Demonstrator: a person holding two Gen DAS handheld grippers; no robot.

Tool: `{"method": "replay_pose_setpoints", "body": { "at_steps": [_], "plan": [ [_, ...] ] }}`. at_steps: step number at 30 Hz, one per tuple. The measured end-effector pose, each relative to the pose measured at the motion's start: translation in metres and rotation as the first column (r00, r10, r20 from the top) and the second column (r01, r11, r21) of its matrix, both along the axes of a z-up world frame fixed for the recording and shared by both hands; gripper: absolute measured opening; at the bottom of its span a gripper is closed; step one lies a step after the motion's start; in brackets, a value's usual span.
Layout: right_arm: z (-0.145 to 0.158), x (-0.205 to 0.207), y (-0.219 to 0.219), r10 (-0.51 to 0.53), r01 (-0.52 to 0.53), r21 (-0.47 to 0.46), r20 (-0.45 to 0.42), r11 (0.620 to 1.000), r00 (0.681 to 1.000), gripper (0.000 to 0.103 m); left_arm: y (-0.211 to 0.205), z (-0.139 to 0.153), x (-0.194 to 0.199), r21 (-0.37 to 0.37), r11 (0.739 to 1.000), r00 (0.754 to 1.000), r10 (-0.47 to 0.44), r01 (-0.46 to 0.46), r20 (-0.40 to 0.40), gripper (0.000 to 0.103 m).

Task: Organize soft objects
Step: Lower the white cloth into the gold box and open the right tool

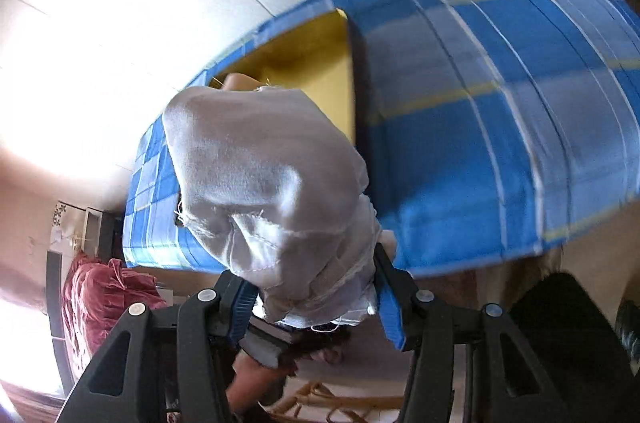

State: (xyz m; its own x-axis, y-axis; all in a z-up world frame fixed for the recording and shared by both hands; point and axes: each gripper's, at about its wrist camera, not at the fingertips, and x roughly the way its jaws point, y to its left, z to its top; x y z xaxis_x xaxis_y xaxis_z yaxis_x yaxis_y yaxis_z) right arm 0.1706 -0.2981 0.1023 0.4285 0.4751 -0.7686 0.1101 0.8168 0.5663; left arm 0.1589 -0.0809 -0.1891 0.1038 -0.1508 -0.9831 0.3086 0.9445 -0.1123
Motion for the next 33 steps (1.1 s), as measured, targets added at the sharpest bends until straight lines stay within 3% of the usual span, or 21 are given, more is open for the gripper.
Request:
{"method": "replay_pose_setpoints", "body": {
  "at_steps": [17,28,33],
  "plan": [
    [-0.026,0.139,0.051,-0.027,0.016,-0.157,-0.066,0.988,0.997,0.054,0.008,0.004,0.005,-0.053,0.997,0.999,0.050,-0.051,-0.021,0.099],
    [-0.045,0.189,0.052,-0.104,0.082,-0.286,-0.064,0.955,0.992,0.058,0.007,0.012,0.007,-0.077,0.996,0.999,0.050,-0.051,-0.011,0.099],
    [-0.038,0.195,0.060,-0.065,0.052,-0.379,-0.021,0.924,0.998,0.065,0.007,0.011,0.007,-0.069,0.996,0.998,0.060,-0.060,-0.007,0.099]
  ]
}}
